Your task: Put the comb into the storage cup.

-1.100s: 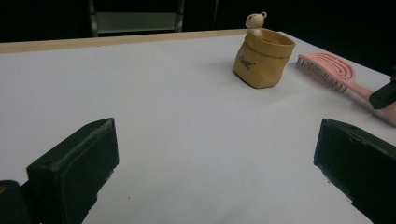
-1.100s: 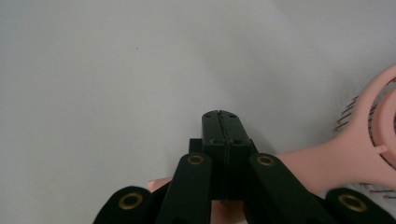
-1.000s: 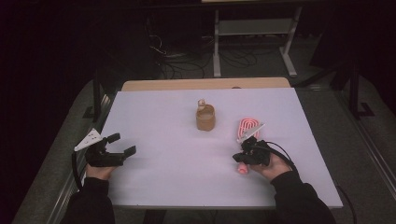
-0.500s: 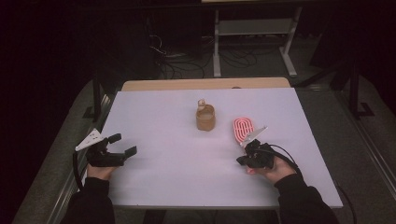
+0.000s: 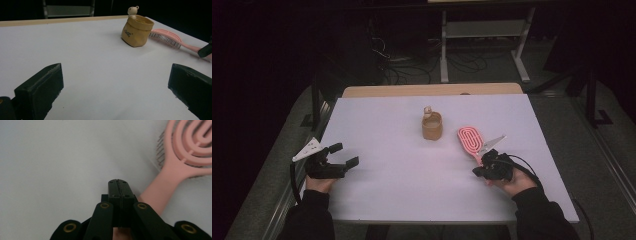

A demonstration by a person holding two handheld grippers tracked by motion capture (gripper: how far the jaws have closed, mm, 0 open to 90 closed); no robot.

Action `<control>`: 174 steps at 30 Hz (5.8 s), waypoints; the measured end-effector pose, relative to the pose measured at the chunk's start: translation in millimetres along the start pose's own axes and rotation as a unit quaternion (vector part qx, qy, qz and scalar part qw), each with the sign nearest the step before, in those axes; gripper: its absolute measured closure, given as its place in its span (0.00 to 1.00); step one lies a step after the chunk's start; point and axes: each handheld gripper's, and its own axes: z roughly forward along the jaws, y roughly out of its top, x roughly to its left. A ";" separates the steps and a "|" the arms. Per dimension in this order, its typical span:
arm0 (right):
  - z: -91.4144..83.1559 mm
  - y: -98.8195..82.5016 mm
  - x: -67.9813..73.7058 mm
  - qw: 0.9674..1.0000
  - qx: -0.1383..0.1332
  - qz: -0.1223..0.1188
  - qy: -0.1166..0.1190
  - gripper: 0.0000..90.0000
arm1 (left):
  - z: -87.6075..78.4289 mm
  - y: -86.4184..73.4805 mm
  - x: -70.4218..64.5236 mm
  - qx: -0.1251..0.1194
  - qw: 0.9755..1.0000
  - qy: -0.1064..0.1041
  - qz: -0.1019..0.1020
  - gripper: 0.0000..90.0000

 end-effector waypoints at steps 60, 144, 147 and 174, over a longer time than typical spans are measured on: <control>-47.2 -37.8 -45.1 0.994 -0.056 0.083 -0.041 0.95 | 3.7 0.0 0.7 0.006 1.000 -0.005 0.002 0.00; 8.9 13.2 -52.5 0.999 0.044 -0.004 -0.015 0.23 | 6.0 -0.7 1.2 0.017 1.000 -0.005 0.008 0.00; 9.8 13.6 -52.6 0.999 0.049 -0.002 -0.014 0.29 | 6.0 -0.8 1.4 0.018 1.000 -0.005 0.008 0.00; 16.3 24.3 -46.3 0.997 0.069 -0.036 -0.021 0.75 | 6.8 -1.3 1.5 0.020 1.000 -0.005 0.006 0.00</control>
